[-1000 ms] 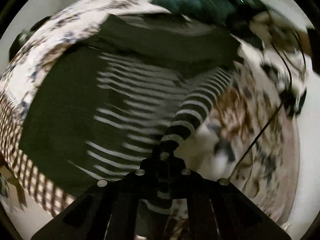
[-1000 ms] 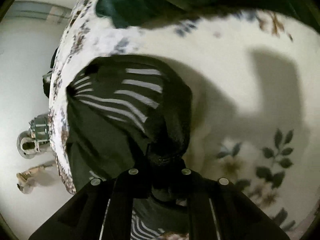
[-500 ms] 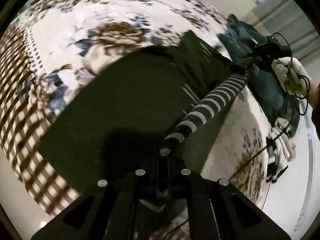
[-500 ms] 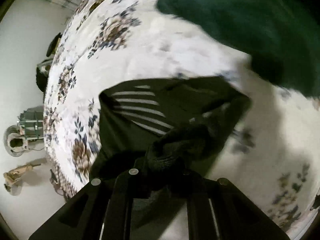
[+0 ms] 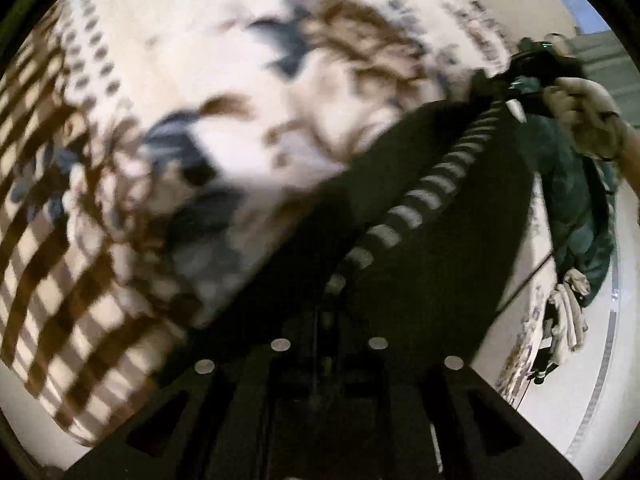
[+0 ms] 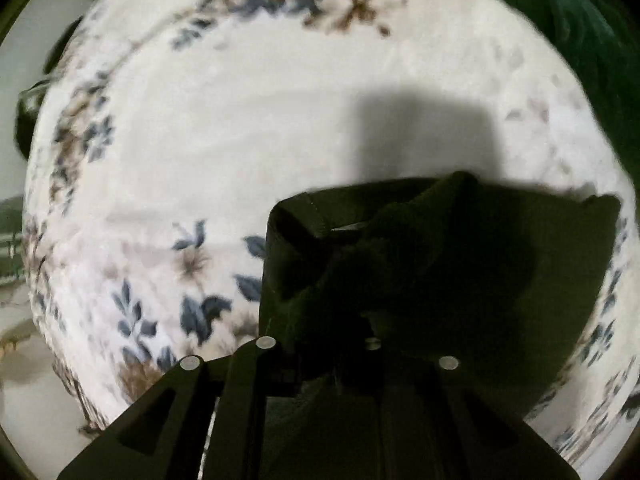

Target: Fold small clothes

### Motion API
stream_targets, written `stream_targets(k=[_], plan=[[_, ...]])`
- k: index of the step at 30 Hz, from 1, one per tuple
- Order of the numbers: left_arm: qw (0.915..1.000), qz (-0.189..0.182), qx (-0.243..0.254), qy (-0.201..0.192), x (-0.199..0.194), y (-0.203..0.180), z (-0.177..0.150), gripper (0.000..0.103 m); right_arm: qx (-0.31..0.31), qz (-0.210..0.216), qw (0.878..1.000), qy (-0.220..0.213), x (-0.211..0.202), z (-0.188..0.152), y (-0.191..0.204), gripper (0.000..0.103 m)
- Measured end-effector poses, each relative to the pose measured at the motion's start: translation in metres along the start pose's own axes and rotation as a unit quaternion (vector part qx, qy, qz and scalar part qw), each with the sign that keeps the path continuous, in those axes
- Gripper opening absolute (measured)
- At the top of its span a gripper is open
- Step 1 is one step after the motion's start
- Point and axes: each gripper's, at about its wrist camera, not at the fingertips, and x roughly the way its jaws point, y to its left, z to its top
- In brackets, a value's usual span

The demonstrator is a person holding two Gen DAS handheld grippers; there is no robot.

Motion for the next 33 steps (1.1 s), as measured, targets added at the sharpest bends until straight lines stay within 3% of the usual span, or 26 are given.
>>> stream_targets(k=[1,3,5,7,9,11,14,17,19,20,21,22,23,24,25,27,30,33], plan=[[0.9999,-0.005,-0.008,0.012,0.001,0.010,0.003,0.014,0.005,0.014,1.000,-0.003,0.000,0.000,0.001,0.044],[0.9996,-0.014,-0.012,0.023,-0.003,0.021,0.006,0.015,0.009,0.077,0.997,-0.014,-0.010,-0.008,0.003,0.060],[0.9995,0.017,0.003,0.027,-0.012,0.027,0.007,0.014,0.000,0.104,0.994,-0.023,-0.027,-0.028,0.005,0.060],[0.9986,0.041,0.012,0.030,-0.025,0.032,0.008,0.021,-0.020,0.085,0.996,-0.032,-0.047,-0.061,0.004,0.060],[0.9983,0.048,0.021,0.025,-0.041,0.034,0.010,0.022,-0.029,0.061,0.997,-0.034,-0.061,-0.107,-0.005,0.060],[0.9984,0.037,0.039,0.021,-0.051,0.028,0.012,0.028,-0.029,0.049,0.998,-0.018,-0.064,-0.158,-0.019,0.060],[0.9951,0.011,0.095,0.023,-0.053,0.001,0.009,0.048,-0.005,0.051,0.999,0.009,-0.054,-0.238,-0.046,0.060],[0.9885,0.013,0.142,0.048,-0.033,-0.023,0.001,0.048,0.036,0.065,0.997,0.033,-0.026,-0.326,-0.072,0.060],[0.9814,0.042,0.180,0.052,-0.015,-0.037,-0.008,0.046,0.071,0.084,0.993,0.051,-0.002,-0.385,-0.089,0.060],[0.9763,0.060,0.204,0.041,-0.006,-0.041,-0.012,0.022,0.089,0.095,0.990,0.060,0.012,-0.411,-0.095,0.060],[0.9717,0.080,0.220,0.035,0.001,-0.042,-0.015,0.006,0.120,0.111,0.984,0.070,0.031,-0.440,-0.104,0.060],[0.9706,0.089,0.222,0.028,0.002,-0.041,-0.015,0.006,0.141,0.116,0.980,0.077,0.045,-0.461,-0.109,0.060],[0.9725,0.086,0.215,0.021,-0.001,-0.039,-0.013,0.005,0.155,0.121,0.977,0.080,0.055,-0.475,-0.111,0.058],[0.9740,0.087,0.208,0.013,-0.006,-0.037,-0.011,0.005,0.174,0.138,0.972,0.077,0.069,-0.494,-0.113,0.046],[0.9738,0.090,0.209,0.006,-0.011,-0.037,-0.010,0.005,0.183,0.148,0.969,0.073,0.074,-0.504,-0.113,0.028],[0.9701,0.098,0.222,-0.016,-0.027,-0.036,-0.007,0.005,0.189,0.151,0.969,0.042,0.079,-0.524,-0.109,0.016],[0.9683,0.110,0.224,0.009,-0.024,-0.023,-0.004,0.005,0.187,0.140,0.972,0.005,0.071,-0.536,-0.103,0.013],[0.9642,0.116,0.234,0.045,-0.017,-0.023,-0.002,0.010,0.184,0.129,0.974,0.015,0.069,-0.536,-0.104,0.014]])
